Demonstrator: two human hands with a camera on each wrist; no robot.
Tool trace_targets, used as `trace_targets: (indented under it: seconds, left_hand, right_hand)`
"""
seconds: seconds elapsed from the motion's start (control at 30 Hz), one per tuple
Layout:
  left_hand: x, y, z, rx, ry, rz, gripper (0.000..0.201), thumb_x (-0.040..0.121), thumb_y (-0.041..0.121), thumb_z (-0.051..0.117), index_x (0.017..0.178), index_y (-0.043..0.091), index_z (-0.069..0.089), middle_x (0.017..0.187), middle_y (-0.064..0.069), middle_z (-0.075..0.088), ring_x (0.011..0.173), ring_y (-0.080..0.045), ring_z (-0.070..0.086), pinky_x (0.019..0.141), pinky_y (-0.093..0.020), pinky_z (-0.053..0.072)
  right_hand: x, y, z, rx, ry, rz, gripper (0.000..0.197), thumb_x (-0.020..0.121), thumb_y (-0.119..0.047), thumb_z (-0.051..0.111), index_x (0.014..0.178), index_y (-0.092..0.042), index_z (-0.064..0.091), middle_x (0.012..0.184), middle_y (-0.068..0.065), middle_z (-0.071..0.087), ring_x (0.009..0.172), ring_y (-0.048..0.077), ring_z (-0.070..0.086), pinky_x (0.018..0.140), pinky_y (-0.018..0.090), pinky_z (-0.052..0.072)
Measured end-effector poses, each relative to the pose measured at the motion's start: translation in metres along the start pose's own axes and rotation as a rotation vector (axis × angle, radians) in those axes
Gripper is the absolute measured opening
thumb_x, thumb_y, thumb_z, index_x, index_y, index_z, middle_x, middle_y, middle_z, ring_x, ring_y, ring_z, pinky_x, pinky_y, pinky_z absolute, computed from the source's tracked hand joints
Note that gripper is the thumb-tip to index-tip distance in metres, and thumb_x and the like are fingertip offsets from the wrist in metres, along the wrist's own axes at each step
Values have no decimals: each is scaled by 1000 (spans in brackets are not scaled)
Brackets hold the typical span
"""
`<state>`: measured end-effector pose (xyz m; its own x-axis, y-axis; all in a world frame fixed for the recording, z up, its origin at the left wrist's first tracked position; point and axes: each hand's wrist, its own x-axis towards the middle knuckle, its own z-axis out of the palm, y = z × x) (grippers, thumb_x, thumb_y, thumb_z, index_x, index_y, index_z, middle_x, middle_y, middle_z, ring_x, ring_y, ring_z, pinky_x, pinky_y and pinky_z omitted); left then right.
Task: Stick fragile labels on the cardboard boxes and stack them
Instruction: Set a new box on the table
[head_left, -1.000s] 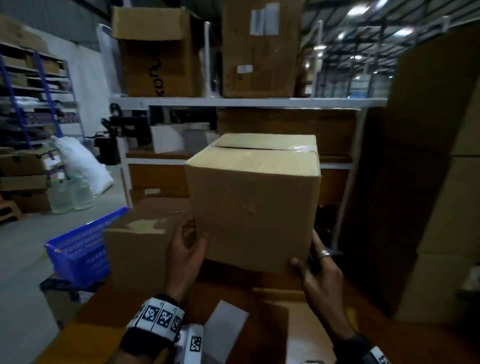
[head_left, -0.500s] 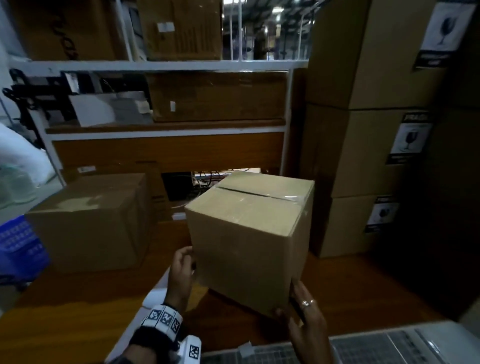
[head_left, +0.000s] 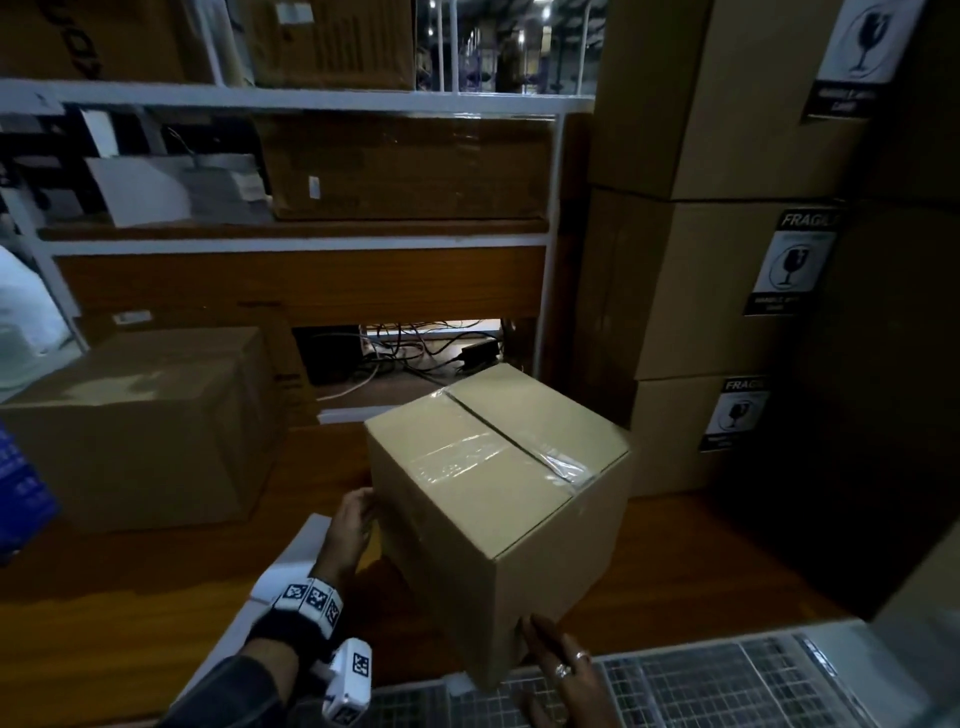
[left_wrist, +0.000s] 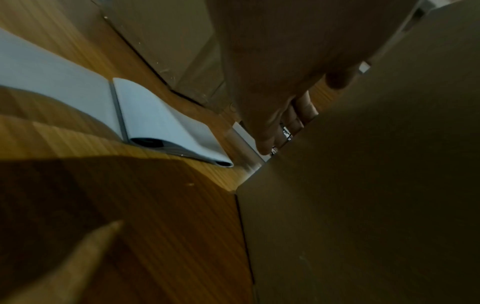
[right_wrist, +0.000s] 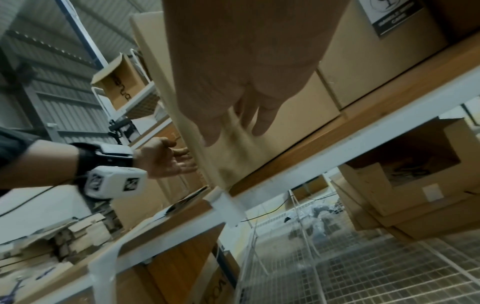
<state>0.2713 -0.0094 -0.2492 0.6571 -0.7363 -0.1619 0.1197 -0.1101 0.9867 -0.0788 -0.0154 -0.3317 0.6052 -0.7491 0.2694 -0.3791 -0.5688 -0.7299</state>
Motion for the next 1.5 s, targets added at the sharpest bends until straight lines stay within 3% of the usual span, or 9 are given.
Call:
trace_targets:
  seconds: [0.13,0.27,0.43,0.6,0.7,0.9,1.2,1.37,1.5]
  left_hand:
    - [-24,-2,-2,193,-14,95,57,99,62,32,152,40,32,161,-4,37,142,-26,41,117,-53,34]
    - [-97,-6,15,230,-69,244,77,84,85,31,154,53,19,160,20,31,141,-6,39,118,-46,31]
    - [-110,-32,34,290,-225,393,92,78,86,54,154,58,9,161,19,31,144,-6,37,116,-50,39]
    - [-94,-10,41,243,-199,432,101,80,83,56,160,45,7,163,15,31,148,-8,34,118,-44,36]
    - [-81,10,40,203,-202,426,69,99,66,40,158,34,29,155,11,46,141,-7,46,114,-39,43]
    - [-65,16,37,-21,-297,46,56,102,68,27,132,40,65,131,6,69,123,-13,64,110,-46,47]
    - [-74,-15,-12,399,-71,257,63,98,63,41,154,33,38,151,18,39,139,-5,38,116,-33,33]
    - [-90,-57,-81,724,160,381,55,94,48,58,137,14,59,137,-3,61,129,-19,55,104,-31,43]
    - [-106,-80,-120,938,31,236,62,98,55,49,146,16,54,156,-6,45,150,-24,33,120,-36,27]
  right_hand:
    - [24,-18,-38,76,442,65,35,89,-10,75,119,-28,70,122,-5,69,111,7,65,93,13,49]
    - [69,-31,-89,352,604,325,18,101,-25,62,119,-27,60,109,5,63,100,24,62,79,32,48]
    - [104,-15,-102,486,410,447,65,98,-65,41,153,-30,39,141,-5,45,131,18,44,112,43,34]
    - [110,-23,-95,637,397,354,35,99,-43,58,133,-47,50,131,-19,57,123,9,55,103,36,42]
    - [101,-21,-87,594,400,352,45,93,-44,64,136,-43,50,135,-11,58,121,8,56,103,39,46]
    - [90,-24,-74,545,395,330,53,97,-21,68,144,-29,45,133,-14,56,115,-8,57,84,16,48]
    - [61,-11,-52,474,332,527,40,100,-25,64,138,-23,51,130,-3,57,119,19,54,102,41,44]
    - [41,-14,-21,325,111,477,4,99,-26,67,96,-27,66,102,2,70,96,23,64,87,40,51]
    - [34,-45,21,268,-183,273,11,100,-26,66,90,-27,71,76,-7,70,70,6,64,66,30,55]
